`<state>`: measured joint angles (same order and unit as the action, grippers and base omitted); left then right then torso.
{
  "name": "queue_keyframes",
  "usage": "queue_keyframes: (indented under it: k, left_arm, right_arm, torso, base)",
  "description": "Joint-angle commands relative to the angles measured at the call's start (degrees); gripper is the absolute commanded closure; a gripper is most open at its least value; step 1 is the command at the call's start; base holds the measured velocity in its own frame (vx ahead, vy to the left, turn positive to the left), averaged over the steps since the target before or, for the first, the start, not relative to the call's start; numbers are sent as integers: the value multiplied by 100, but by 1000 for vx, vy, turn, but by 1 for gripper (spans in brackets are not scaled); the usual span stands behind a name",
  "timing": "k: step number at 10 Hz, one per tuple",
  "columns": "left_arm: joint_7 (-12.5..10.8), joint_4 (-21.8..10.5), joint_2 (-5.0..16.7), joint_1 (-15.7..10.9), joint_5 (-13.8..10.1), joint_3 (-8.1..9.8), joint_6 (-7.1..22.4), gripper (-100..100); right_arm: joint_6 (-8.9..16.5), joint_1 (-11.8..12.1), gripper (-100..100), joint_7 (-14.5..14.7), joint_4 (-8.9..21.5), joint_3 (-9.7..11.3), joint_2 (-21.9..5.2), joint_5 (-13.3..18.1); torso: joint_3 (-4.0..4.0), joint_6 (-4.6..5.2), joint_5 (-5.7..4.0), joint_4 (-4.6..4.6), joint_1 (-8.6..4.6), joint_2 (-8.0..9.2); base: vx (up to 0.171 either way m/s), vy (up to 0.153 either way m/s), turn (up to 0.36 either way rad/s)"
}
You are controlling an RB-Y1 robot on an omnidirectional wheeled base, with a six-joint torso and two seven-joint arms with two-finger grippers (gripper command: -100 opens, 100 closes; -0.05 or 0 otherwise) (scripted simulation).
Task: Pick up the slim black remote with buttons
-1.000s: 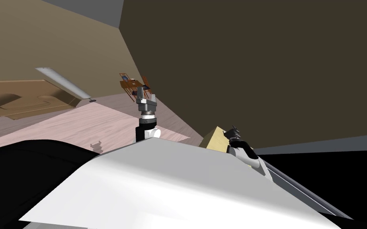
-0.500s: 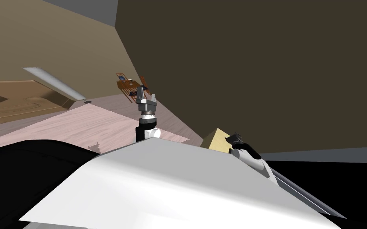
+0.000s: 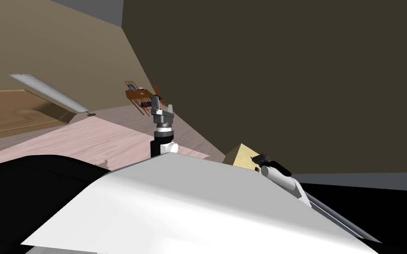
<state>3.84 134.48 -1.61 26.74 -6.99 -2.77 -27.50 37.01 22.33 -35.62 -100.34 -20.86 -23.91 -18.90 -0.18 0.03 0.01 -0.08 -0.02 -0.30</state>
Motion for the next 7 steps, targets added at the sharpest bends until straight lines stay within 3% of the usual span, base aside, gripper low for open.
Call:
queue_keyframes:
  k: [1,2,3,4,7]
  left_arm:
    - [0,0,0,0,0,0,0,0]
    - [0,0,0,0,0,0,0,0]
    - [0,0,0,-1,0,0,0,0]
    - [0,0,0,0,0,0,0,0]
    - [0,0,0,0,0,0,0,0]
  right_arm:
    - [286,-26,-100,-101,226,-91,-108,-143]
    - [291,-26,-100,-101,226,-91,-108,-143]
    - [500,-82,-100,-266,536,-231,-183,-295]
    - [613,-82,-100,-266,553,-231,-183,-295]
    - [1059,-191,-100,-573,1120,-506,-322,-598]
  torso:
    - [0,0,0,0,0,0]
    - [0,-2,-1,0,-1,1]
    - [7,-2,0,2,1,14]
    - [6,1,-1,2,-4,10]
    - [-2,-2,1,-1,3,-1]
  base:
    - [89,-2,-38]
    - [42,1,5]
    - [69,-9,-76]
    - [79,-3,-48]
    - [107,9,-76]
